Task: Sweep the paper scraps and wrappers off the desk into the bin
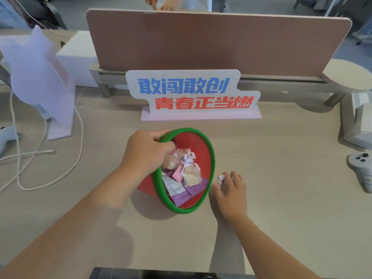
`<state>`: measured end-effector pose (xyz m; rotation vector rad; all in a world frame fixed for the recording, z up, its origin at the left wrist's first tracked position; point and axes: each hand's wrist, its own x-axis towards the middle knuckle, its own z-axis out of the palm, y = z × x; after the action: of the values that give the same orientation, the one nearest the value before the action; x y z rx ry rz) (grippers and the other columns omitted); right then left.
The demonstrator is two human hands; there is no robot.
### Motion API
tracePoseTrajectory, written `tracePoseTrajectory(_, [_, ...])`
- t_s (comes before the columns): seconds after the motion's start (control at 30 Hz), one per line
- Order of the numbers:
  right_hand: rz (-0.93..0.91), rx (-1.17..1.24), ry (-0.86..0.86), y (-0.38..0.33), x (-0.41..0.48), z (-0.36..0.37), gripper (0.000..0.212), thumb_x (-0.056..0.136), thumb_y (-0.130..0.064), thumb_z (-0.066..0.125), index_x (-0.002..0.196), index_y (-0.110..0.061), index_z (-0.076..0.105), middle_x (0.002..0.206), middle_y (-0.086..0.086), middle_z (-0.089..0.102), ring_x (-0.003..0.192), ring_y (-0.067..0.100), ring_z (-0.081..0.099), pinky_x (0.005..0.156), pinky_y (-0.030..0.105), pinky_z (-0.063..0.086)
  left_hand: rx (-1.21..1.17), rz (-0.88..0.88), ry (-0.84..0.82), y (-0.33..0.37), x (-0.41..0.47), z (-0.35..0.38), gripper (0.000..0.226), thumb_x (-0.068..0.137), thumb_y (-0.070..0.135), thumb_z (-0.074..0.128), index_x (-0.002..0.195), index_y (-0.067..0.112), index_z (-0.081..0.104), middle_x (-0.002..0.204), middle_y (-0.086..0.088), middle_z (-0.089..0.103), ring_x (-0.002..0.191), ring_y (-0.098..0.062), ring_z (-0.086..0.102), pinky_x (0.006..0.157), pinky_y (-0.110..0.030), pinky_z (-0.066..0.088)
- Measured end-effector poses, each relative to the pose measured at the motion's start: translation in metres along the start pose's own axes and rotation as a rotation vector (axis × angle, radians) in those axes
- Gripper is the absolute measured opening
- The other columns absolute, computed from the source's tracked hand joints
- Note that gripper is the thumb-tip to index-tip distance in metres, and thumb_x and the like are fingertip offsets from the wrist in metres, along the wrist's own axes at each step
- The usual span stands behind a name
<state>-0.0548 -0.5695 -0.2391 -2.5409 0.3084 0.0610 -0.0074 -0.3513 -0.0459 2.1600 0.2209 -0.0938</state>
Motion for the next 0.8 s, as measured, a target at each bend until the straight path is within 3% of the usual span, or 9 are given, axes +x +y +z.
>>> tracePoseTrajectory(0.07, [-0.007, -0.082, 0.014, 0.001, -0.003, 0.006, 0.052, 0.077, -0.054, 0.039, 0.115, -0.02, 0.052, 0.12, 0.005, 0.049, 0.119, 0.029, 0.04, 0.103, 0.046, 0.032, -0.018, 0.009, -0.001, -0.003, -0.002, -0.004, 0.035, 0.07, 0.012, 0.066, 0.088, 0.04, 0.075, 0.065, 0.03, 0.069, 0.062, 0.01, 0.06, 0.056, -0.002, 0.041])
tracePoseTrajectory(0.13, [0.006, -0.14, 0.084, 0.0, 0.0, 0.011, 0.047, 0.078, -0.051, 0.037, 0.11, -0.022, 0.056, 0.118, 0.007, 0.052, 0.115, 0.031, 0.044, 0.1, 0.045, 0.036, -0.031, 0.021, -0.001, -0.008, -0.001, -0.006, 0.035, 0.069, 0.012, 0.065, 0.088, 0.039, 0.076, 0.068, 0.021, 0.073, 0.063, 0.003, 0.06, 0.057, -0.007, 0.043])
tracePoseTrajectory(0.27, [-0.096, -0.15, 0.184, -0.01, 0.011, 0.014, 0.038, 0.084, -0.039, 0.034, 0.091, -0.016, 0.063, 0.092, 0.01, 0.06, 0.083, 0.035, 0.055, 0.074, 0.04, 0.046, -0.07, 0.033, -0.004, -0.017, 0.003, -0.01, 0.033, 0.066, 0.015, 0.063, 0.079, 0.041, 0.079, 0.066, 0.012, 0.074, 0.067, -0.005, 0.062, 0.067, -0.023, 0.049])
tracePoseTrajectory(0.37, [-0.198, -0.223, 0.12, -0.012, 0.019, 0.016, 0.034, 0.089, -0.033, 0.035, 0.086, -0.011, 0.061, 0.082, 0.013, 0.062, 0.073, 0.037, 0.057, 0.062, 0.037, 0.044, -0.105, 0.014, 0.017, -0.023, 0.003, -0.013, 0.032, 0.062, 0.018, 0.06, 0.072, 0.042, 0.078, 0.071, 0.007, 0.076, 0.069, -0.006, 0.063, 0.075, -0.031, 0.053])
tracePoseTrajectory(0.57, [-0.214, -0.289, 0.028, -0.018, 0.033, 0.008, 0.022, 0.094, -0.025, 0.036, 0.089, -0.011, 0.054, 0.09, 0.01, 0.064, 0.081, 0.036, 0.061, 0.064, 0.036, 0.044, -0.145, -0.021, 0.014, -0.024, 0.004, -0.019, 0.039, 0.07, 0.01, 0.062, 0.081, 0.045, 0.077, 0.067, 0.018, 0.073, 0.069, -0.003, 0.064, 0.069, -0.023, 0.05])
tracePoseTrajectory(0.8, [-0.181, -0.431, -0.173, -0.019, 0.051, 0.014, 0.008, 0.088, -0.022, 0.044, 0.092, -0.016, 0.043, 0.085, 0.004, 0.066, 0.077, 0.031, 0.064, 0.06, 0.033, 0.043, -0.119, -0.042, 0.037, -0.014, 0.012, -0.013, 0.034, 0.065, 0.016, 0.062, 0.072, 0.046, 0.076, 0.073, -0.005, 0.075, 0.064, -0.007, 0.057, 0.067, -0.031, 0.05])
